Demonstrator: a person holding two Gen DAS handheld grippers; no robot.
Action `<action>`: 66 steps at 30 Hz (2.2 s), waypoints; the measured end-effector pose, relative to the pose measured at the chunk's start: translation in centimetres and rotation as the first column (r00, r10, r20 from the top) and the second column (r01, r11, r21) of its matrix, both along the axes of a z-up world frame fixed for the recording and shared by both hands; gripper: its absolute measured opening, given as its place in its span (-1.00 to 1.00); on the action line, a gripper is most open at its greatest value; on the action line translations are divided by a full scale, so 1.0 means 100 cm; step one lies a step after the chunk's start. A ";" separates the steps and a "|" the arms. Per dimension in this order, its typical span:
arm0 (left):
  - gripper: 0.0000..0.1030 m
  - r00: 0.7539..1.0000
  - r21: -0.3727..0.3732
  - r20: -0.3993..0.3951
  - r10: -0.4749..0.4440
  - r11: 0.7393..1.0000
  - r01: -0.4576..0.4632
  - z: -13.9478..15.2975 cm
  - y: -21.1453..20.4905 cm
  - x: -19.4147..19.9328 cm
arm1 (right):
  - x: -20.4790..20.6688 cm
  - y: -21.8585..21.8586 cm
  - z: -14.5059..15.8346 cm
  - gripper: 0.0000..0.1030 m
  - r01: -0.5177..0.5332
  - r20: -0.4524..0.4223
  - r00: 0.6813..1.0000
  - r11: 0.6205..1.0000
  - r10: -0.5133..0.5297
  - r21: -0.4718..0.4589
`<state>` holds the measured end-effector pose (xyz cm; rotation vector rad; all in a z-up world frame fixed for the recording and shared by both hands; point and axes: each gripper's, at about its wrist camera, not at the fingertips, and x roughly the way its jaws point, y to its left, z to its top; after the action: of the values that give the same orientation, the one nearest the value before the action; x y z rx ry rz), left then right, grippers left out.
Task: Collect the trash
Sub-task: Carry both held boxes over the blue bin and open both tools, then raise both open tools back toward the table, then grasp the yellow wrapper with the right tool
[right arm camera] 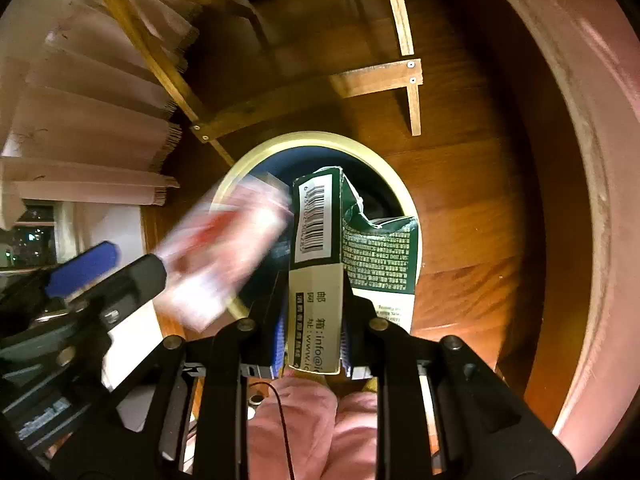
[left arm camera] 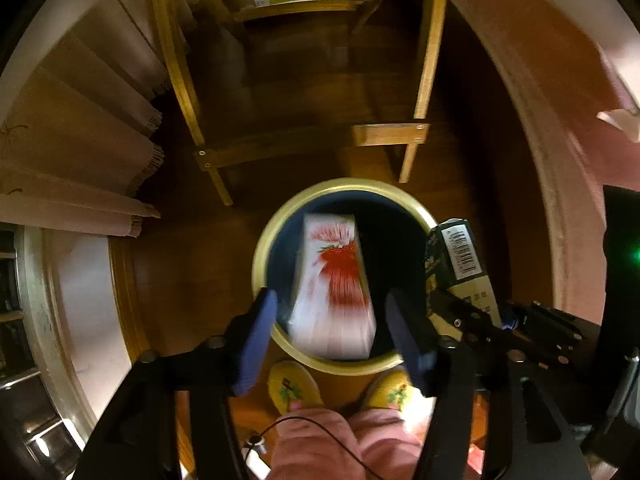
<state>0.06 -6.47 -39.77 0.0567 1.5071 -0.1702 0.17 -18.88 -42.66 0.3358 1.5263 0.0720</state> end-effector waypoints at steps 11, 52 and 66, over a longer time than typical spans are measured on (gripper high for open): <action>0.71 1.000 -0.026 -0.009 0.009 1.000 -0.009 -0.014 0.075 0.017 | 0.014 0.013 -0.003 -0.06 0.029 0.016 0.999 1.000 -0.029 0.013; 0.71 0.901 -0.108 0.425 -0.091 0.983 0.150 0.482 0.113 0.014 | -0.032 0.013 0.446 -0.06 0.202 0.383 0.910 0.977 -0.160 -0.070; 0.63 0.868 -0.164 0.485 -0.104 0.964 0.208 0.524 0.133 0.042 | 0.016 0.018 0.515 -0.06 0.213 0.518 0.844 0.973 -0.137 -0.090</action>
<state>4.27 6.86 12.64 0.0462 0.9850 -0.4182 1.76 -17.11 8.85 0.3090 0.9602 -0.0909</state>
